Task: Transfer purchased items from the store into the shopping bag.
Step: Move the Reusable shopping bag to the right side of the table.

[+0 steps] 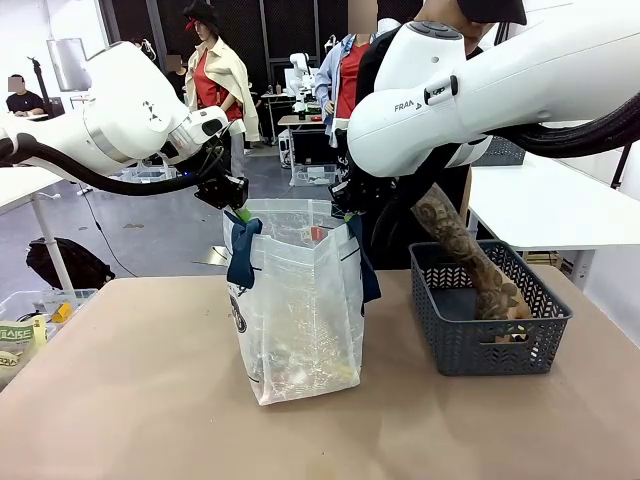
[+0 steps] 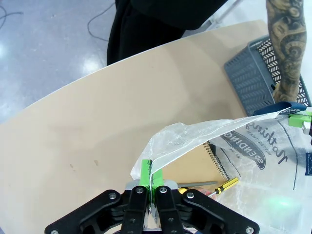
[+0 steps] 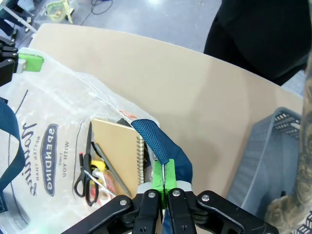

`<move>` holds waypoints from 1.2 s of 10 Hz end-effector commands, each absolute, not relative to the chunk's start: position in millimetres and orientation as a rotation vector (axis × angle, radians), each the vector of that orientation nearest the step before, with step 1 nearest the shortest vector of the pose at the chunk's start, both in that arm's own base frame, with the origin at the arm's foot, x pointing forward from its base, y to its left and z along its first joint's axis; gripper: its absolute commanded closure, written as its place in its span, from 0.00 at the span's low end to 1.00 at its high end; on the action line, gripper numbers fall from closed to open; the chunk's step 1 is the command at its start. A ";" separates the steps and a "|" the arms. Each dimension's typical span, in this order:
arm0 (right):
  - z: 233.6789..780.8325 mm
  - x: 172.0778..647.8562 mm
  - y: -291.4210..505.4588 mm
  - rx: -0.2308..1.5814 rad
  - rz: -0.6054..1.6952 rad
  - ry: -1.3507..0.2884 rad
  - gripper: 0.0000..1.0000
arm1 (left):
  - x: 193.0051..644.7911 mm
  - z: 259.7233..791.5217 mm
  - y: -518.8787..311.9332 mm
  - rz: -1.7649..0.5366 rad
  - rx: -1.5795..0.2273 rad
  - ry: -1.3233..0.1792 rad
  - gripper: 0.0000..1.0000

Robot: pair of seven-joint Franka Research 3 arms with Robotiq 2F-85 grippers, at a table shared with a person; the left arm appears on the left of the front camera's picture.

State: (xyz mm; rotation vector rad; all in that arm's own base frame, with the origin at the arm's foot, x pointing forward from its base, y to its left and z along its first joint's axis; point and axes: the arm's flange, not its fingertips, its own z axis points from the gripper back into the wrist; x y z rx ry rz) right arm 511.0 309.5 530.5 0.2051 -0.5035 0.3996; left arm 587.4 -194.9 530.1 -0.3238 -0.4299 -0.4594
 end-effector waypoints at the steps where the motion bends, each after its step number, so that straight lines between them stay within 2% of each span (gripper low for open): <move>1: 532.2 511.6 307.2 0.205 0.392 -0.506 1.00 | 585.6 531.5 -191.0 -0.443 -0.318 -0.427 1.00; 12: 532.2 511.6 307.2 0.205 0.392 -0.506 1.00 | 585.6 531.5 -191.0 -0.443 -0.318 -0.427 1.00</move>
